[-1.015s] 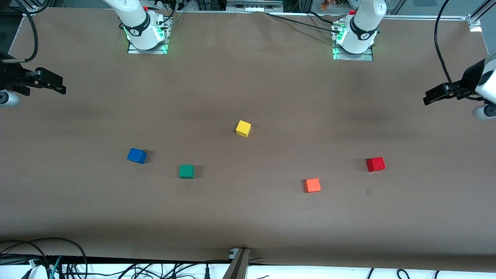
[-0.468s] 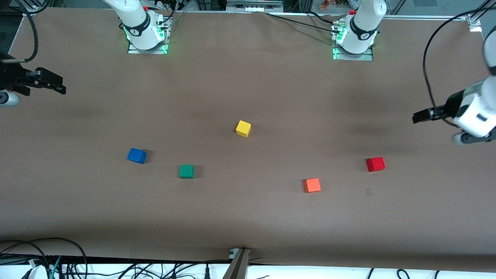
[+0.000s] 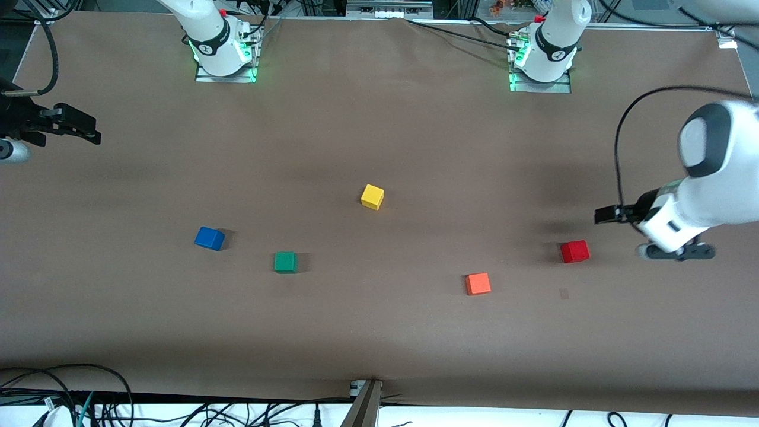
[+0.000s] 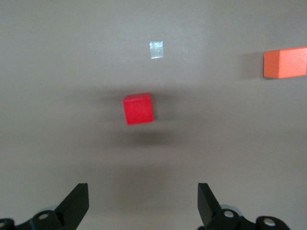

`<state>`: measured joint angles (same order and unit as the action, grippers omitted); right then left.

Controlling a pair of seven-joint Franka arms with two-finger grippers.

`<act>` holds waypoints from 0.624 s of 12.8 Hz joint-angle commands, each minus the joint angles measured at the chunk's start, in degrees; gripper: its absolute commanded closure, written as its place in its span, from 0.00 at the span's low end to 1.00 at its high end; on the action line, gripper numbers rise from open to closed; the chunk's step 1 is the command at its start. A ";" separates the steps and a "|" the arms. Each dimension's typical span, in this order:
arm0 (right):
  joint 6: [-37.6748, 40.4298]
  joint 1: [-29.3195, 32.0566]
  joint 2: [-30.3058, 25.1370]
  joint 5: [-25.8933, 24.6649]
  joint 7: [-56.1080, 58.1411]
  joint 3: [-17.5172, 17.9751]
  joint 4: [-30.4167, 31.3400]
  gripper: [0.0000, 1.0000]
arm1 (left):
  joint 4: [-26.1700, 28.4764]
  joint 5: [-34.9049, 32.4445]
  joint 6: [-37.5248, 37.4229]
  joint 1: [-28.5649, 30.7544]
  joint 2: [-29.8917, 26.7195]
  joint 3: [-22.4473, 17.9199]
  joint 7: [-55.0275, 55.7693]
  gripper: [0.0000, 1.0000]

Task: Pass red block to right arm, stack on blue
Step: 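Move the left gripper down over the red cube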

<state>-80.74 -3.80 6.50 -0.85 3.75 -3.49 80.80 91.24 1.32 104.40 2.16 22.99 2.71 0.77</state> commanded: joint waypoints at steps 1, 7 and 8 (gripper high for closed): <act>0.41 0.37 0.62 -0.21 -0.15 0.24 -1.35 0.00 | -0.53 1.23 3.35 -1.81 4.16 -0.34 -1.47 0.00; 0.32 0.46 0.62 -0.21 -0.15 0.24 -1.44 0.00 | 8.78 0.97 20.76 0.64 7.94 -0.51 -9.91 0.00; 0.32 0.46 0.62 -0.21 -0.15 0.24 -1.35 0.00 | 8.70 0.53 20.85 0.74 8.55 -0.60 -9.83 0.00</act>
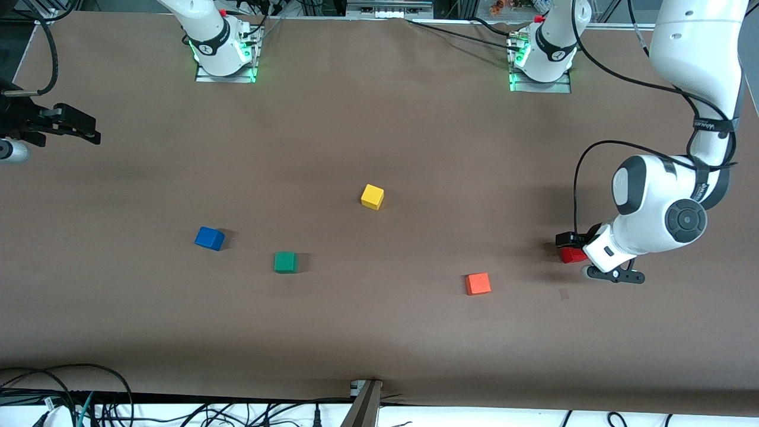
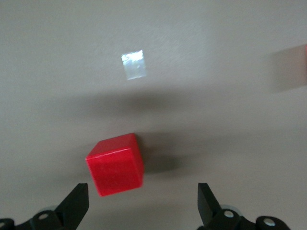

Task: Pass red block to right arm, stack on blue
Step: 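Close the left gripper on the red cube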

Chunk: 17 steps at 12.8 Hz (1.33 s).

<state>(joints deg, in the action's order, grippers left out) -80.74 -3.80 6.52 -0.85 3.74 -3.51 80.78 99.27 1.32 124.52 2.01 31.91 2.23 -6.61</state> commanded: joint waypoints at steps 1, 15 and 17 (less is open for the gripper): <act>0.32 0.37 0.60 -0.21 0.03 0.26 -1.41 0.00 | 0.67 0.44 1.16 0.89 0.77 -0.38 -2.44 0.00; -0.56 -0.51 5.34 0.23 0.47 0.70 -1.33 0.00 | -0.92 0.08 6.43 1.42 4.92 -1.26 -2.79 1.00; -0.47 -0.60 6.21 1.54 0.56 0.79 -1.15 0.00 | -1.87 0.00 3.73 1.25 2.82 -1.17 -11.26 1.00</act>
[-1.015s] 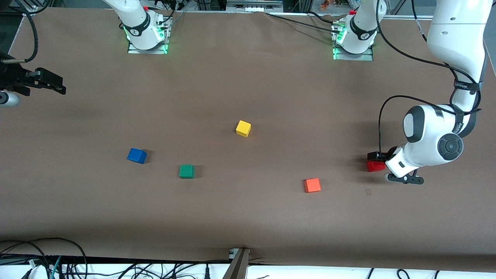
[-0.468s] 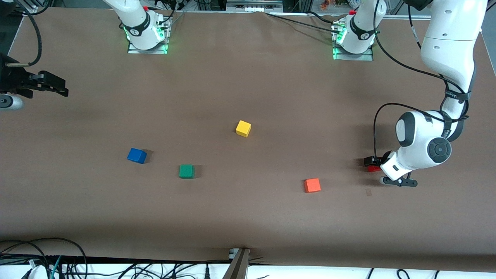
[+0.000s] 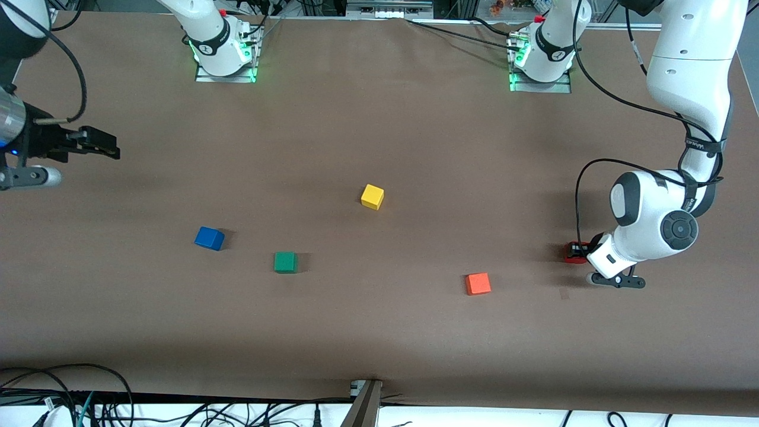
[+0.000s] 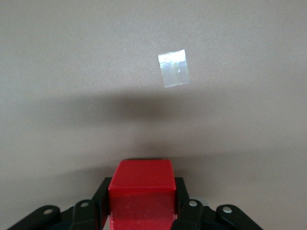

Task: Pass red block to right arm, stack on blue
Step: 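Lift the red cube with the left gripper while the right gripper approaches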

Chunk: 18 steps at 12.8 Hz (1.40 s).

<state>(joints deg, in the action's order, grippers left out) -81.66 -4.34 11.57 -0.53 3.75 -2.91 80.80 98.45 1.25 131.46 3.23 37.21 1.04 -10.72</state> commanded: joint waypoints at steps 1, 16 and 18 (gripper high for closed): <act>0.62 -0.06 1.44 2.45 0.55 0.10 -1.09 0.00 | -3.85 0.24 -6.27 -0.32 -2.58 0.36 -14.08 1.00; -5.70 -1.97 24.19 61.57 9.31 0.63 -0.91 0.00 | -12.23 56.80 -14.65 2.49 -5.04 13.11 -66.76 1.00; -6.93 -5.14 25.78 71.40 12.07 0.63 0.40 0.00 | -12.23 68.73 -17.02 2.22 -3.56 15.21 -76.68 1.00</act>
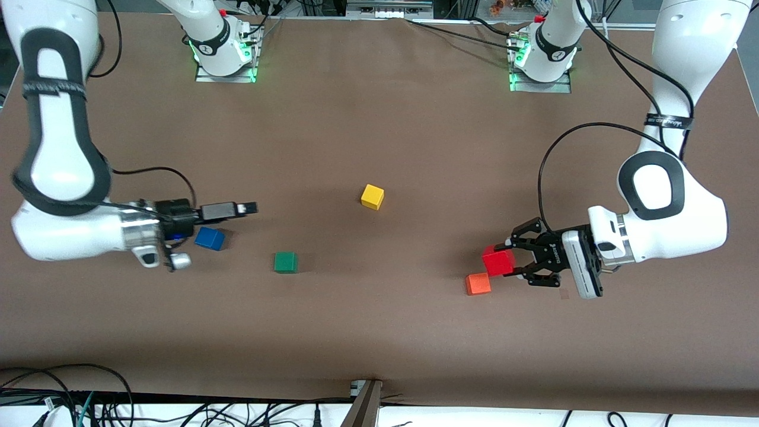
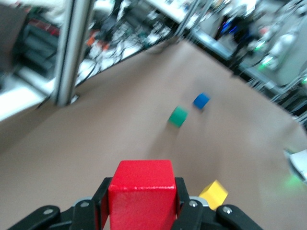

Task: Pass red block to right arm, stack on blue
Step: 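Lift the red cube with the left gripper while the right gripper approaches, then grasp the red cube with the right gripper from the left gripper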

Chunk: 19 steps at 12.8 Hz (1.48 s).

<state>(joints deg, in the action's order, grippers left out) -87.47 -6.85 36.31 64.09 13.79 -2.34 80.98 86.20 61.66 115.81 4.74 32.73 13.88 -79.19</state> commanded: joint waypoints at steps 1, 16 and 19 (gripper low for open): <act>-3.65 -4.47 1.04 12.15 1.68 0.05 2.23 0.00 | 0.11 14.91 -1.46 0.45 1.72 3.95 -13.22 1.00; -26.61 -20.22 -1.15 36.19 -2.63 0.14 2.77 0.00 | -2.88 29.04 -5.42 -5.62 8.31 9.06 -21.88 1.00; -31.09 -22.06 -1.07 36.19 -2.72 0.14 2.77 0.00 | -2.79 29.04 -5.60 -5.62 8.40 9.06 -21.80 1.00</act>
<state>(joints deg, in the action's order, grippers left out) -116.20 -27.27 36.28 98.84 11.47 -1.97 82.64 85.02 88.74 111.04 -0.56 40.09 22.94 -99.44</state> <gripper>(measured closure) 0.000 0.445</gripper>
